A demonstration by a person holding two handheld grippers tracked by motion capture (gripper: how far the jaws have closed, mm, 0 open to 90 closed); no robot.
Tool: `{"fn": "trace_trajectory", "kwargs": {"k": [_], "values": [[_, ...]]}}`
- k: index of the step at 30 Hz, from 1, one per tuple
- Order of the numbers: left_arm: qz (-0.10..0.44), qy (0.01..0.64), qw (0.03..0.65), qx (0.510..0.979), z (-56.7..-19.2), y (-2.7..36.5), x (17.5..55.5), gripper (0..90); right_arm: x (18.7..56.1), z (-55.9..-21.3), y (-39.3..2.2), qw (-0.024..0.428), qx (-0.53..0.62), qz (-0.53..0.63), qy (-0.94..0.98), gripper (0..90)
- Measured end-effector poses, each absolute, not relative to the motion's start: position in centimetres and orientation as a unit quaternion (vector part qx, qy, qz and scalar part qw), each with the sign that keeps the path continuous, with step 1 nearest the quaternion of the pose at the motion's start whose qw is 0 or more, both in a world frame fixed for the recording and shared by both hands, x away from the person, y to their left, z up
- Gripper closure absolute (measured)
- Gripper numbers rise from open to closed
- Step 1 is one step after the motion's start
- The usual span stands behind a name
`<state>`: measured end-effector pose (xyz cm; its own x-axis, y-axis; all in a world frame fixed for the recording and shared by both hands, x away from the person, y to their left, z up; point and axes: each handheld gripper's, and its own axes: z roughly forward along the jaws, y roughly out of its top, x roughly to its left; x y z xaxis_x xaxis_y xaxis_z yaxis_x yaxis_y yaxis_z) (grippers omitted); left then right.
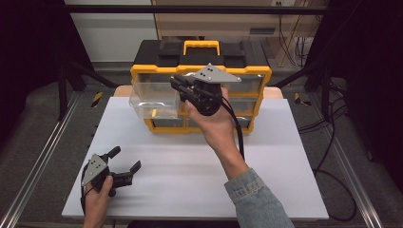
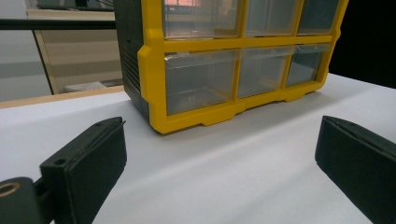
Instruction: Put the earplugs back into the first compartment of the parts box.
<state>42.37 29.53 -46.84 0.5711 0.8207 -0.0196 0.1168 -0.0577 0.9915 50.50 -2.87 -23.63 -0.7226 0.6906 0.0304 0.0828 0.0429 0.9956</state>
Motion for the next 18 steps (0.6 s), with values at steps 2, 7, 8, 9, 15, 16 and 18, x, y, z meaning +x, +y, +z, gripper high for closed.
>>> {"fn": "trace_trajectory", "kwargs": {"k": [2,7,8,9,15,16,18], "values": [[0.299,0.355,0.588,0.663,-46.9,29.5,42.4,1.7,50.5,-23.6,-2.7,0.24,0.283,0.633,0.68,80.7],[0.298,0.354,0.589,0.663,-46.8,29.5,42.4,1.8,50.7,-23.7,-2.2,0.236,0.282,0.629,0.685,80.3],[0.298,0.354,0.589,0.663,-46.9,29.5,42.4,1.8,50.7,-23.7,-2.2,0.236,0.282,0.629,0.685,80.3],[0.298,0.354,0.589,0.663,-46.9,29.5,42.4,1.8,50.7,-23.7,-2.1,0.235,0.282,0.628,0.686,80.2],[0.298,0.354,0.589,0.663,-46.8,29.5,42.4,1.8,51.0,-23.8,-1.5,0.234,0.279,0.621,0.694,79.9],[0.298,0.354,0.589,0.663,-46.8,29.5,42.4,1.8,51.0,-23.8,-1.5,0.234,0.279,0.621,0.694,79.9],[0.298,0.354,0.589,0.663,-46.8,29.5,42.4,1.8,50.9,-23.7,-1.2,0.235,0.273,0.618,0.698,79.2]]}}
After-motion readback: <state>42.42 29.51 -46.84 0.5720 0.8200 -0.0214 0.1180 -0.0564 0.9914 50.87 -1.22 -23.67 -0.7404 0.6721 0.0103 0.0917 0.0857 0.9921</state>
